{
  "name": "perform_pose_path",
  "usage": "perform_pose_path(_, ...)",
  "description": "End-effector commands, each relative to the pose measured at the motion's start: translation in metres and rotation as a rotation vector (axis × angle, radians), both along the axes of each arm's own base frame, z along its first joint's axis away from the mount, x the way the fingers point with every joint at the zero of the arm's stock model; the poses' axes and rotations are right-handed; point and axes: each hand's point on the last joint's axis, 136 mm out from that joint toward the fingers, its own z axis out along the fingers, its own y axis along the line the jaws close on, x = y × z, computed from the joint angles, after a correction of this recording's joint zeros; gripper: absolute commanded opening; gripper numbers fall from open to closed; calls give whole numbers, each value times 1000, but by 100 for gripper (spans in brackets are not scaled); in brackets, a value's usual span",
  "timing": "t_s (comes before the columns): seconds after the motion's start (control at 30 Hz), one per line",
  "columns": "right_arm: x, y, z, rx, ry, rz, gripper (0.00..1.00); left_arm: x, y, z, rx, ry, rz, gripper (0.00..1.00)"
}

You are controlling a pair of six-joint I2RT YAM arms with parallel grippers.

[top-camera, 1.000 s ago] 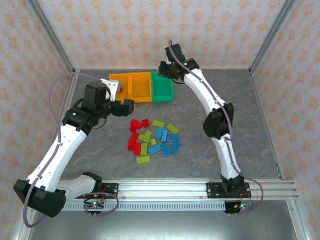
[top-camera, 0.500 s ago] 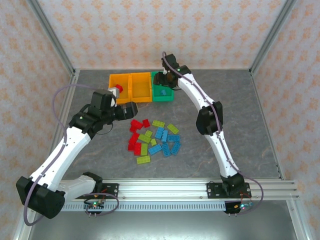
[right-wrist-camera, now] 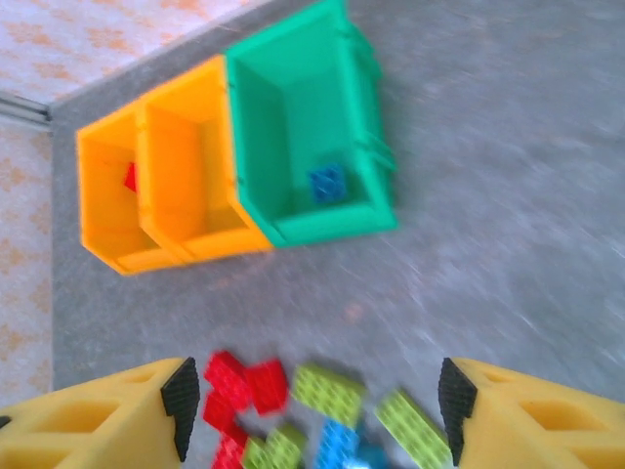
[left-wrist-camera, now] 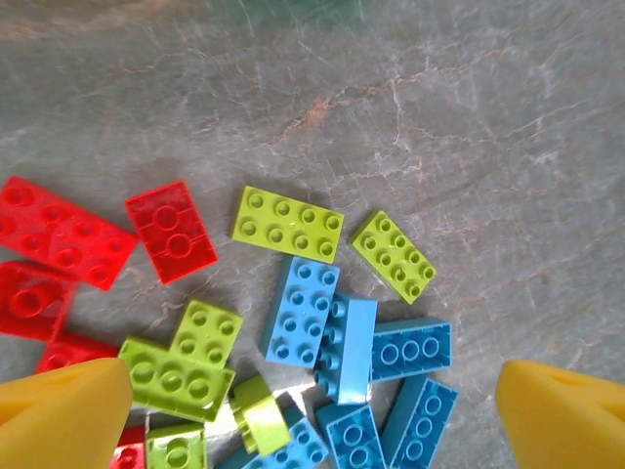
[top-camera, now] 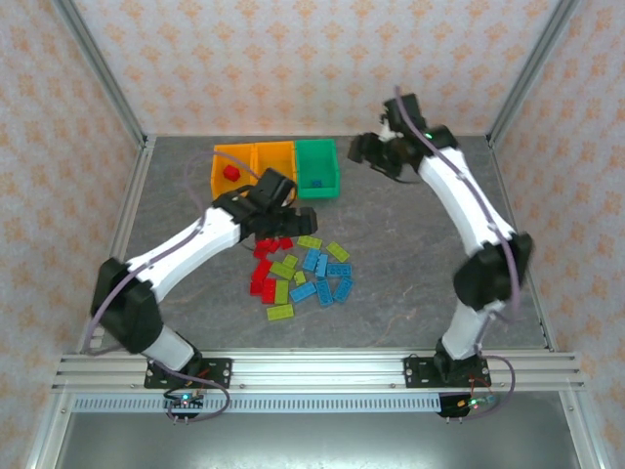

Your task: Sort the legos into containers by color

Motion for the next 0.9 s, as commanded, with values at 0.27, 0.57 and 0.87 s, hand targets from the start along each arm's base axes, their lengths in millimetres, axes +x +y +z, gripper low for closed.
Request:
perform_pose_path(0.27,-117,-72,-56,-26,86,-271,70,38,-14,-72,277,117,-163,90)
perform_pose_path(0.57,-133,-87,-52,-82,95,-300,71,44,-19,-109,329,175,-243,76)
perform_pose_path(0.87,-135,-86,-55,-86,113,-292,71,35,-26,-135,308,249,-292,77)
